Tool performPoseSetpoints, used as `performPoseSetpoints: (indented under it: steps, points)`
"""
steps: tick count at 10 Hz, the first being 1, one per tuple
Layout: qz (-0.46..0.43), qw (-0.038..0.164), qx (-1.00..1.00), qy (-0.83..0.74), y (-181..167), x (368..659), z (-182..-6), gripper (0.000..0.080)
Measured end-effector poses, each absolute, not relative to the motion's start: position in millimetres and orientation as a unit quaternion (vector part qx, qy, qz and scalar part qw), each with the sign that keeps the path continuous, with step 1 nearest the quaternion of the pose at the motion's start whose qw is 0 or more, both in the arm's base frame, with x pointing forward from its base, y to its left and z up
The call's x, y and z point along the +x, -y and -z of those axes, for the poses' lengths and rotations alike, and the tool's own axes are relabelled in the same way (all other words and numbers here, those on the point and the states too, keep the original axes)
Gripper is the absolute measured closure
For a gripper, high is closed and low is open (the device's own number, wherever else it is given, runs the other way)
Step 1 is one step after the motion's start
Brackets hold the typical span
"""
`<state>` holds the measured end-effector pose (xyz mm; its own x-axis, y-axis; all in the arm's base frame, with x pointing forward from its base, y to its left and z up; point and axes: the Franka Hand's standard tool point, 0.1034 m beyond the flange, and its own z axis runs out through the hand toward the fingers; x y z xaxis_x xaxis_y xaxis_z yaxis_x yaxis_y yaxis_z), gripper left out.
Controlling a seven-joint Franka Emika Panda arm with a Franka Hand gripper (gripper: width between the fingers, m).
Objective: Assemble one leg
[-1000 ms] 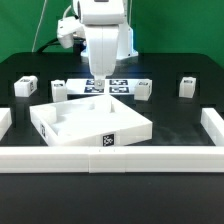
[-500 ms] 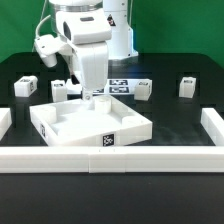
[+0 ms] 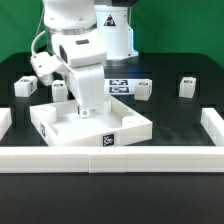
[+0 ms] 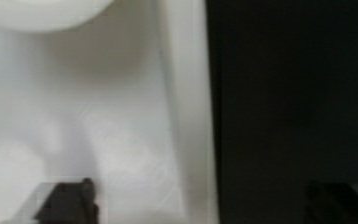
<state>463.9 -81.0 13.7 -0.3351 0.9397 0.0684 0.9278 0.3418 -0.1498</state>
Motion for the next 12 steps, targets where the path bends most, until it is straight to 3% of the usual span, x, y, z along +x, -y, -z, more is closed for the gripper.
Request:
performPoseSetpoints:
  steps: [1, 2, 3, 4, 10, 12]
  points:
    - [-0.047, 0.076, -0.585, 0.806, 78, 464, -14.7, 0.0372]
    - [-0.046, 0.076, -0.585, 0.806, 78, 464, -14.2, 0.0372]
    - [-0.047, 0.077, -0.586, 0.805, 79, 464, -13.6, 0.0574]
    - [-0.047, 0.077, -0.586, 0.805, 79, 464, -13.5, 0.0705]
    - [-0.045, 0.074, -0.587, 0.805, 80, 465, -14.1, 0.0729]
    - [-0.051, 0.073, -0.641, 0.762, 63, 463, -13.4, 0.0728]
